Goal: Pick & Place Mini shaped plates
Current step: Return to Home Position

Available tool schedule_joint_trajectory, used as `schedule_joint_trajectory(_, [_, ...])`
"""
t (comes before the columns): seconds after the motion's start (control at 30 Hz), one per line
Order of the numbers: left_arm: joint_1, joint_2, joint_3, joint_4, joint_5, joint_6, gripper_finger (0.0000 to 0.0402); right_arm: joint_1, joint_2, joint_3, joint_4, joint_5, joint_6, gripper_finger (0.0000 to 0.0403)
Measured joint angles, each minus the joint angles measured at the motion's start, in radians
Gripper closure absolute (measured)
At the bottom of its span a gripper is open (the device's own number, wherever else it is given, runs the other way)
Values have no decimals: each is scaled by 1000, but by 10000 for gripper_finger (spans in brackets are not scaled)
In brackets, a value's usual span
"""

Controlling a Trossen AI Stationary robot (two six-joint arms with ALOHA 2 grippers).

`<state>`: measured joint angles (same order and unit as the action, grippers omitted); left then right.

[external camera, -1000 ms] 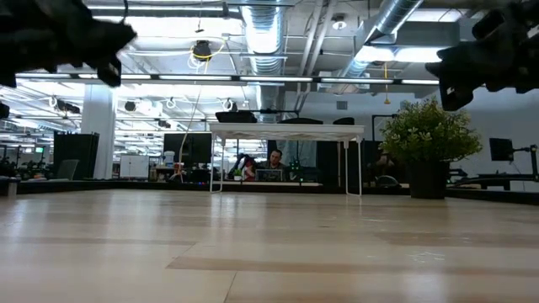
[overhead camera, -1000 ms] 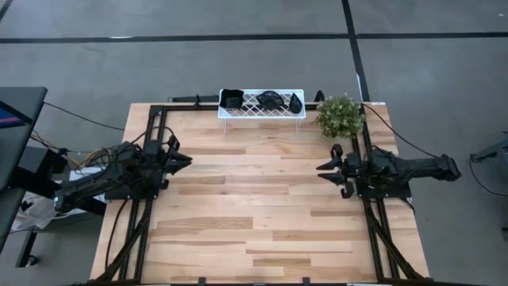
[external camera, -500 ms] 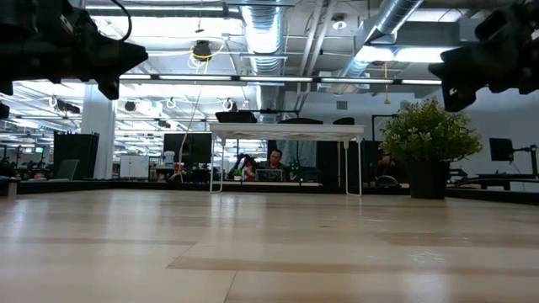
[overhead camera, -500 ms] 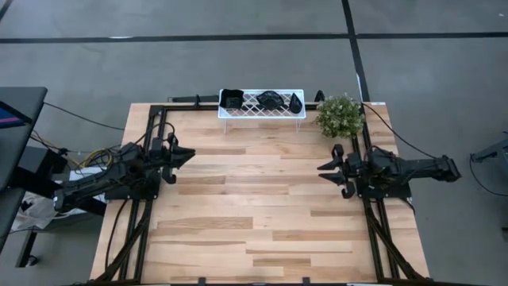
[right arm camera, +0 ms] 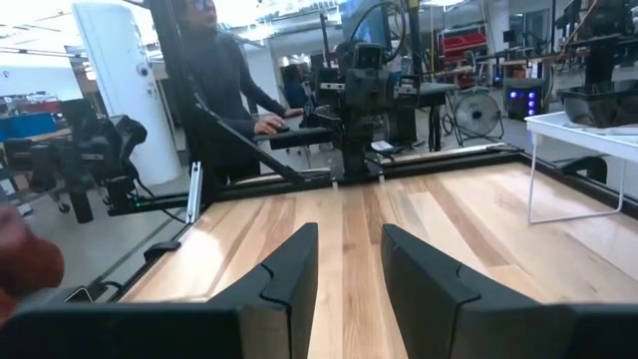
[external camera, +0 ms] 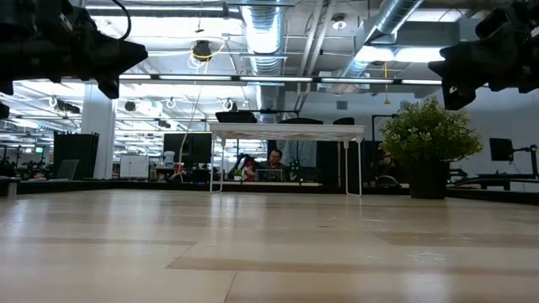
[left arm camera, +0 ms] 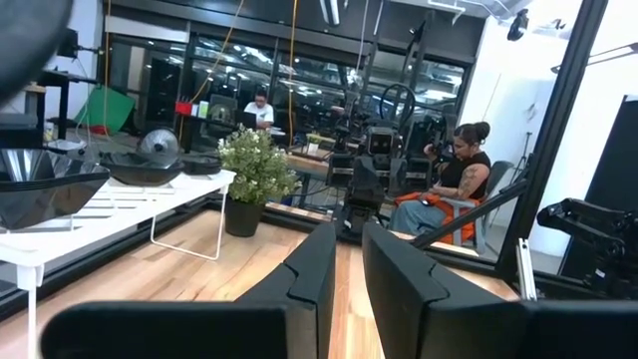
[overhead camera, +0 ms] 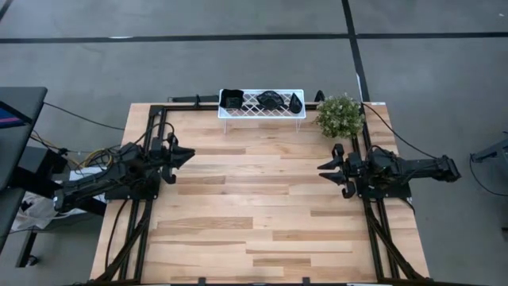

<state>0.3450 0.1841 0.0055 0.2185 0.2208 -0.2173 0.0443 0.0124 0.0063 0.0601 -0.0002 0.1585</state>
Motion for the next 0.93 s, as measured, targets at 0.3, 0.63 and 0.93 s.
schedule_joint_trajectory(0.3, [0, 0, 0, 8, 0, 0, 344, 0, 0, 0, 0, 0, 0, 294])
schedule_joint_trajectory(0.63, [0, 0, 0, 14, 0, 0, 344, 0, 0, -1, 0, 0, 0, 294])
schedule_joint_trajectory(0.93, [0, 0, 0, 22, 0, 0, 344, 0, 0, -1, 0, 0, 0, 294])
